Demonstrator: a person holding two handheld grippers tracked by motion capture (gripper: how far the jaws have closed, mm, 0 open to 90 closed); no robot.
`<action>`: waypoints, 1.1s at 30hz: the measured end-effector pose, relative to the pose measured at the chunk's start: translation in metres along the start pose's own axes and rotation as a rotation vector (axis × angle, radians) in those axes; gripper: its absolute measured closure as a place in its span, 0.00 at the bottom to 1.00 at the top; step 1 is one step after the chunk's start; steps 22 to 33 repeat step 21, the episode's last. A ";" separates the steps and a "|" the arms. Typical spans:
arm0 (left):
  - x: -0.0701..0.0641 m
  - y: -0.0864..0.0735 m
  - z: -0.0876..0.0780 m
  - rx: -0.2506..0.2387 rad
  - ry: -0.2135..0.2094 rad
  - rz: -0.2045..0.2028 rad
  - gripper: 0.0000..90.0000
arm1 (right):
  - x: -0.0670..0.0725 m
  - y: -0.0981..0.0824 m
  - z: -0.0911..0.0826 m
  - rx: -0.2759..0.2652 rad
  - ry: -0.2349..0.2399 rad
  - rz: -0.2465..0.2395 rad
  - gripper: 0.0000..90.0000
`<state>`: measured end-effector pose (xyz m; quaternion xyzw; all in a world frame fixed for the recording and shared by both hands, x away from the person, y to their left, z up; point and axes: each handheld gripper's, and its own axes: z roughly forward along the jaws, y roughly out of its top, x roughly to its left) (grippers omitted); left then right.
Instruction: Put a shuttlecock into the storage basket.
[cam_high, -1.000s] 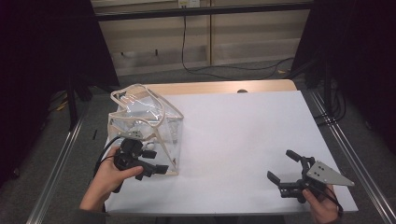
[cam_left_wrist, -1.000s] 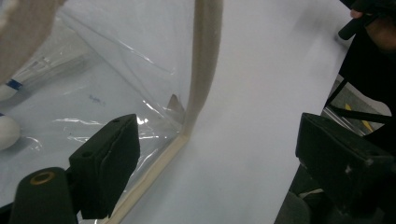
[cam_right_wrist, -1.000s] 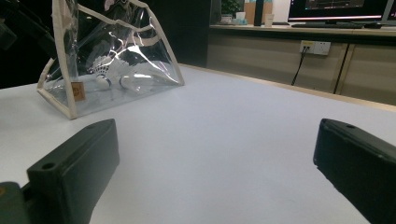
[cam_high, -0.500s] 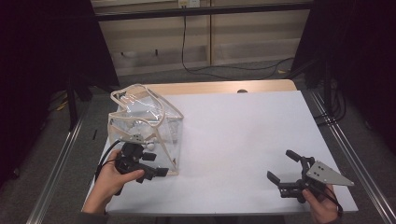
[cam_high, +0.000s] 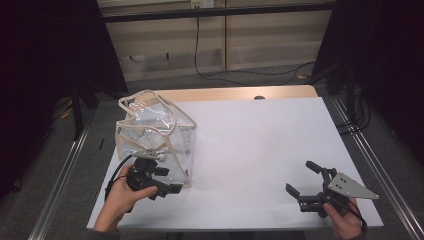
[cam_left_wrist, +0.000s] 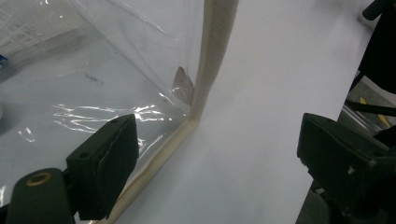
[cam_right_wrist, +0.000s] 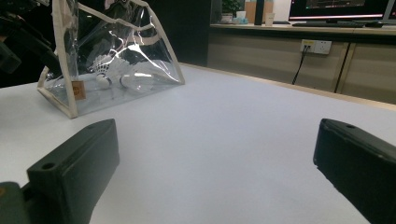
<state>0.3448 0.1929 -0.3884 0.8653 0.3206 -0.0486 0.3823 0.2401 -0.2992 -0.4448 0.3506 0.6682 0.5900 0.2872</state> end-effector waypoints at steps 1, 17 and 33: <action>0.000 0.000 0.000 0.002 0.003 0.003 0.14 | 0.000 0.000 0.000 0.000 -0.001 -0.002 0.00; -0.001 -0.007 0.005 -0.032 0.002 0.001 0.13 | 0.000 0.000 0.000 -0.002 -0.003 0.008 0.00; -0.001 -0.007 0.006 -0.031 -0.004 0.002 0.13 | 0.000 0.000 0.000 0.000 -0.001 -0.001 0.00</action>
